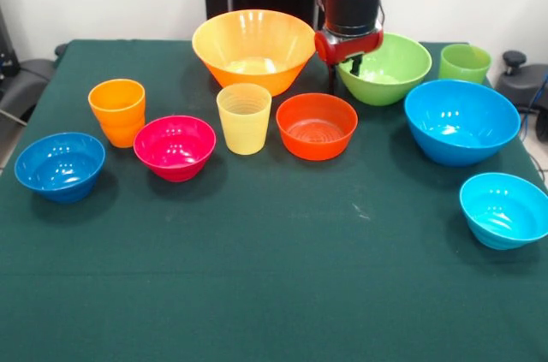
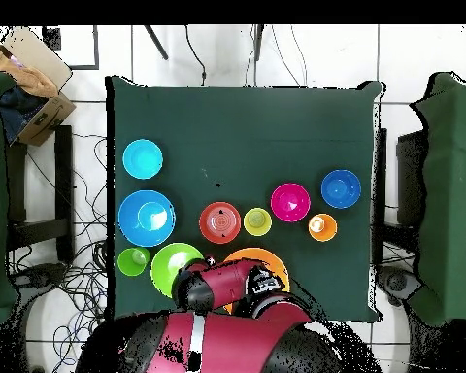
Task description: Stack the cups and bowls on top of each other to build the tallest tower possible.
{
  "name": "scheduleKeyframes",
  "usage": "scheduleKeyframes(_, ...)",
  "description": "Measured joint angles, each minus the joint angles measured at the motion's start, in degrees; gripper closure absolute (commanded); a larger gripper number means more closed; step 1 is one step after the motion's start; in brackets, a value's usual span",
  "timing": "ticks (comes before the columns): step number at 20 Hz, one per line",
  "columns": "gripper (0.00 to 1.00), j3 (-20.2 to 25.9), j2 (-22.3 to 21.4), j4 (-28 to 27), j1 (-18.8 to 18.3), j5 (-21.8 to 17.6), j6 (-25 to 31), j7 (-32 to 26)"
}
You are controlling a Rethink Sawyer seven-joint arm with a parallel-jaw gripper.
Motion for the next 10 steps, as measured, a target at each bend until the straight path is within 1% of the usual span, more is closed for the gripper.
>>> scheduleKeyframes(7, 1.00, 0.2, -0.3, 0.0, 0.0, 0.0, 0.1, 0.0)
scheduleKeyframes(9, 1.00, 0.7, -1.1, 0.1, -0.2, 0.0, 0.8, 0.0)
scheduleKeyframes(10, 1.00, 1.2, -2.2, 0.4, -0.4, 0.2, 1.9, 0.0)
